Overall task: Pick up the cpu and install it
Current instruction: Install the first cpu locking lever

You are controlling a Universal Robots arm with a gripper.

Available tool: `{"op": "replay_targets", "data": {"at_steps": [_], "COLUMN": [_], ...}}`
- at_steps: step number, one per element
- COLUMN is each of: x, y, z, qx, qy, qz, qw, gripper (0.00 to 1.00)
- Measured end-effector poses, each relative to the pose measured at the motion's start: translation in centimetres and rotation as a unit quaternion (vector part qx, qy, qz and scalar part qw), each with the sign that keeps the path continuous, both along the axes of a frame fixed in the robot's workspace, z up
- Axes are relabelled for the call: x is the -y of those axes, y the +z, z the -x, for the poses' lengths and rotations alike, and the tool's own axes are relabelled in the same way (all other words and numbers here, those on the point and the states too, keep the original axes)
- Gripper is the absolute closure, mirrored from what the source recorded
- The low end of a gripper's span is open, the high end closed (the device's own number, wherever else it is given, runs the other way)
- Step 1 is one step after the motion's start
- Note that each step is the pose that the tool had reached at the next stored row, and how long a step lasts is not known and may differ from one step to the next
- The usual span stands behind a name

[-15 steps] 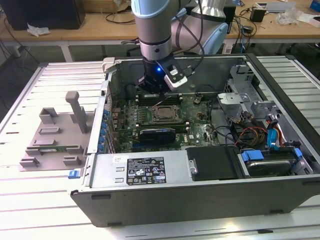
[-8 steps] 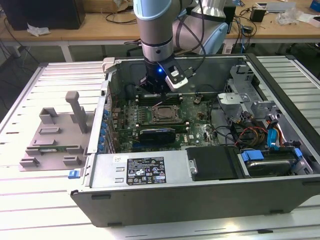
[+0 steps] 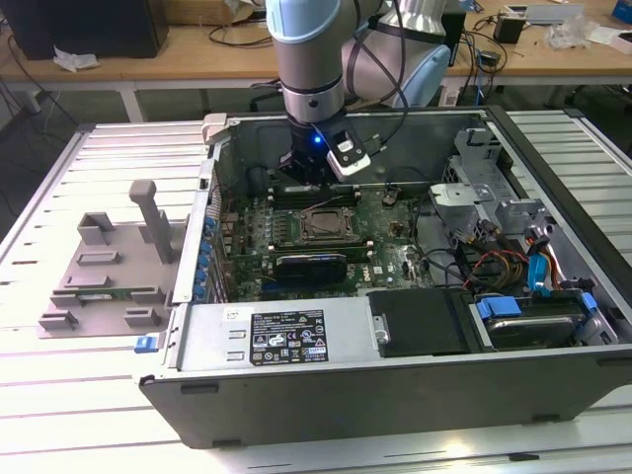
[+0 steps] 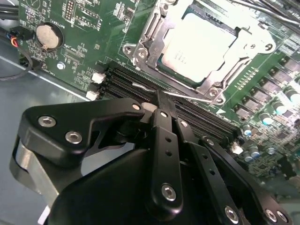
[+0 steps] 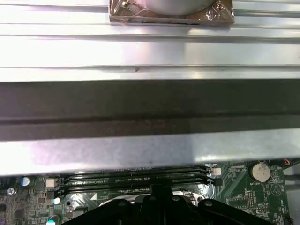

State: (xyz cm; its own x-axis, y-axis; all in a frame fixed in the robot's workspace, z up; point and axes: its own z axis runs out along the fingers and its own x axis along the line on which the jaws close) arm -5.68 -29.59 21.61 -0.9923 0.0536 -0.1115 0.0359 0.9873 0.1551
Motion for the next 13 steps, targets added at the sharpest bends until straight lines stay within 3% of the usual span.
{"op": "replay_targets", "data": {"at_steps": [2,6,13], "x": [0.00,0.00,-0.09], "y": [-0.36,-0.50,-0.97], "z": [0.01,0.03,0.73], "qx": [0.0101,0.0101,0.0102], "qy": [0.000,-0.006,-0.026], "qz": [0.0000,0.0020,0.0105], "qw": [0.9999,0.9999,0.9995], "gripper": [0.89,0.89,0.89]}}
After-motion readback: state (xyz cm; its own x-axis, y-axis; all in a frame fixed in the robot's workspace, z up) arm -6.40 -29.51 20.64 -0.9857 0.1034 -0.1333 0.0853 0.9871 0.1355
